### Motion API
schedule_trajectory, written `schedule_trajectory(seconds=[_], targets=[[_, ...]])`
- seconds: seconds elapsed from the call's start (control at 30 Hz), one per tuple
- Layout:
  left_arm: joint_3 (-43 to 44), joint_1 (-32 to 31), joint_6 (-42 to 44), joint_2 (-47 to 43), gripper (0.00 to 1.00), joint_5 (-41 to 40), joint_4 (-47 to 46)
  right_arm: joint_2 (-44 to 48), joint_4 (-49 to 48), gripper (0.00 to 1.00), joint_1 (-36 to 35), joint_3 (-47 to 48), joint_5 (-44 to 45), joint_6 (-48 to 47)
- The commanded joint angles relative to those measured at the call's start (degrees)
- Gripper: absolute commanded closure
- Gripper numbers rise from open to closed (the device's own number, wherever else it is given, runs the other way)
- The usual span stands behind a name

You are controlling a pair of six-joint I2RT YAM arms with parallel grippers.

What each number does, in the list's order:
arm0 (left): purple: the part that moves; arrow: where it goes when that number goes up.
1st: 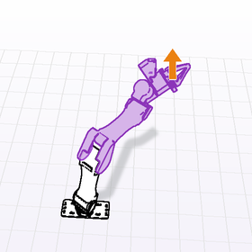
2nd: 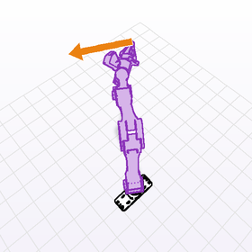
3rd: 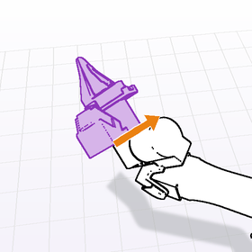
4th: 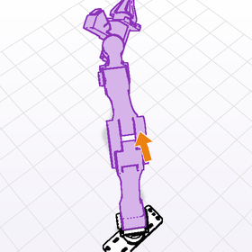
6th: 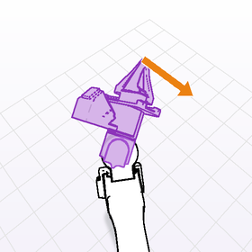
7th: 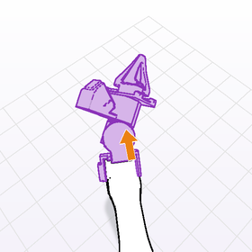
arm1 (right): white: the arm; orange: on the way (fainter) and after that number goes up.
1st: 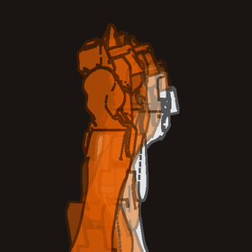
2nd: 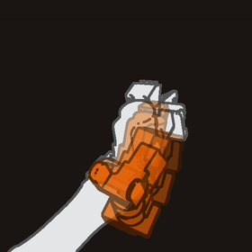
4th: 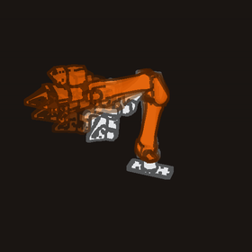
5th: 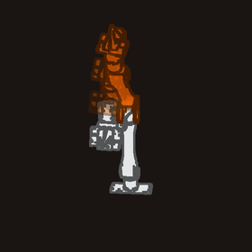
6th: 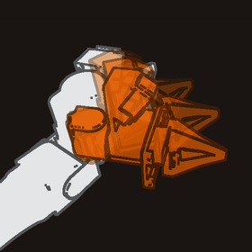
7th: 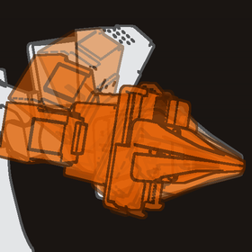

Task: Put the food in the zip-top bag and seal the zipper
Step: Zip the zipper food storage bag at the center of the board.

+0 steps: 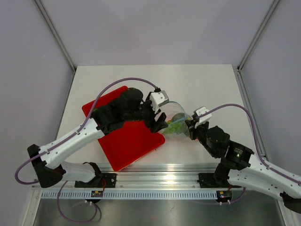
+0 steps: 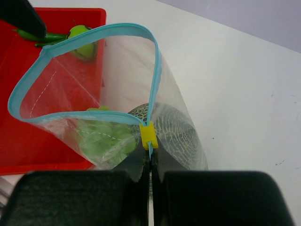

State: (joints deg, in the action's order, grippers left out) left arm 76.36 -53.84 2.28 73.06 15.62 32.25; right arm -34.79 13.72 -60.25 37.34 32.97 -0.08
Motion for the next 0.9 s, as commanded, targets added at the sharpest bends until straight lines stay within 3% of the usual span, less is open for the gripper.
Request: schedule_trajectory(seconds=[0.0,0.27,0.6,0.87], targets=[[1.34,-0.12,6.06,-3.62,0.23,-3.14,-7.19,0.07,0.52,1.0,1.36,4.93,-7.11,-1.59],[-0.42,-0.12,18.8,-1.43,0.3,8.02,-16.51,-0.99,6.41,1.0,1.8,10.03,-14.86,-1.94],[1.95,-0.12,31.09,3.49,0.34,25.22,-15.99,0.86,7.82,1.0,1.8,9.94,-16.27,-0.28],[4.94,-0.12,32.35,6.57,0.4,29.03,-15.73,1.39,8.17,1.0,1.71,9.5,-16.97,-0.28]])
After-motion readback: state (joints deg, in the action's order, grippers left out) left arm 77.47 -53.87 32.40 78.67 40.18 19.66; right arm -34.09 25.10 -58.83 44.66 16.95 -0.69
